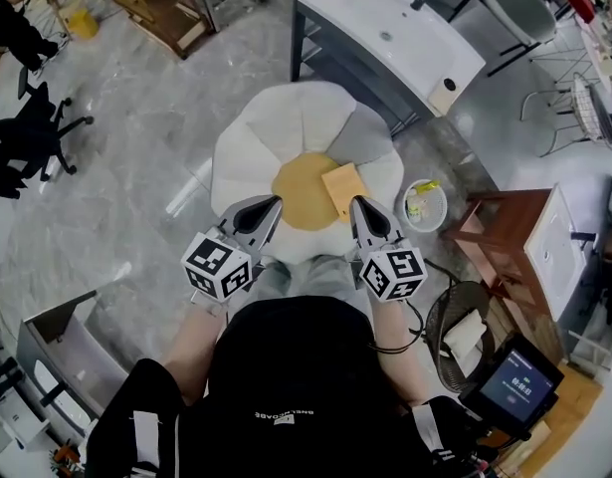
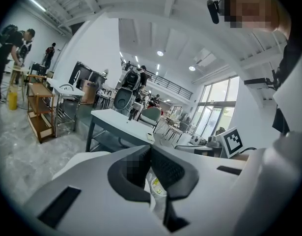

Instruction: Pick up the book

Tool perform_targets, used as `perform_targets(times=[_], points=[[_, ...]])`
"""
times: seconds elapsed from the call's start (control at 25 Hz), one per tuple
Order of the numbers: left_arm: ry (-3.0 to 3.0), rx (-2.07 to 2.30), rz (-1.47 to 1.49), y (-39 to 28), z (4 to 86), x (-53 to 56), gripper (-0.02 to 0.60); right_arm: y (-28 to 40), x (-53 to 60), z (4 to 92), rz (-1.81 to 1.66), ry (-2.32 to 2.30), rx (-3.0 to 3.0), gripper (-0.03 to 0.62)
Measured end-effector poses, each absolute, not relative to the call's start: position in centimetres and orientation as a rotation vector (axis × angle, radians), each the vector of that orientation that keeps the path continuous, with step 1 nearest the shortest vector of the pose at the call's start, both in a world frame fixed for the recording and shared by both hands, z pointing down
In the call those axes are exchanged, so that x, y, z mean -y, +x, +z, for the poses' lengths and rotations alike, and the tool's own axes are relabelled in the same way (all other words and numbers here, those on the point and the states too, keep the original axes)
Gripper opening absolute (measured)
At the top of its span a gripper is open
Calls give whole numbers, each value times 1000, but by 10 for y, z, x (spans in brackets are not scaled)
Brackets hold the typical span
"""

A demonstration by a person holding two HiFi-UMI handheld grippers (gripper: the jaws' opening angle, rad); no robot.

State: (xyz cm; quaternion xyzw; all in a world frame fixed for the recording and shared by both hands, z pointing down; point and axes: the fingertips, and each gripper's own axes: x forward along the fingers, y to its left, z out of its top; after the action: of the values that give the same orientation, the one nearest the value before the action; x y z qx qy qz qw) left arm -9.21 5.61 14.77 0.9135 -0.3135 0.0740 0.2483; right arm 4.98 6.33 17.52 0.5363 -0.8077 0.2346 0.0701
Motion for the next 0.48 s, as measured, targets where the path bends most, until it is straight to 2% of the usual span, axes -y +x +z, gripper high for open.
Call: perform_targets(times=[0.24, 0.48], points=[[2465, 881, 263, -54, 162, -50, 14, 90, -50, 196, 784, 1561, 2444, 28], [2395, 964, 336, -29, 210, -31, 14, 131, -32, 249, 855, 1511, 2393, 28]])
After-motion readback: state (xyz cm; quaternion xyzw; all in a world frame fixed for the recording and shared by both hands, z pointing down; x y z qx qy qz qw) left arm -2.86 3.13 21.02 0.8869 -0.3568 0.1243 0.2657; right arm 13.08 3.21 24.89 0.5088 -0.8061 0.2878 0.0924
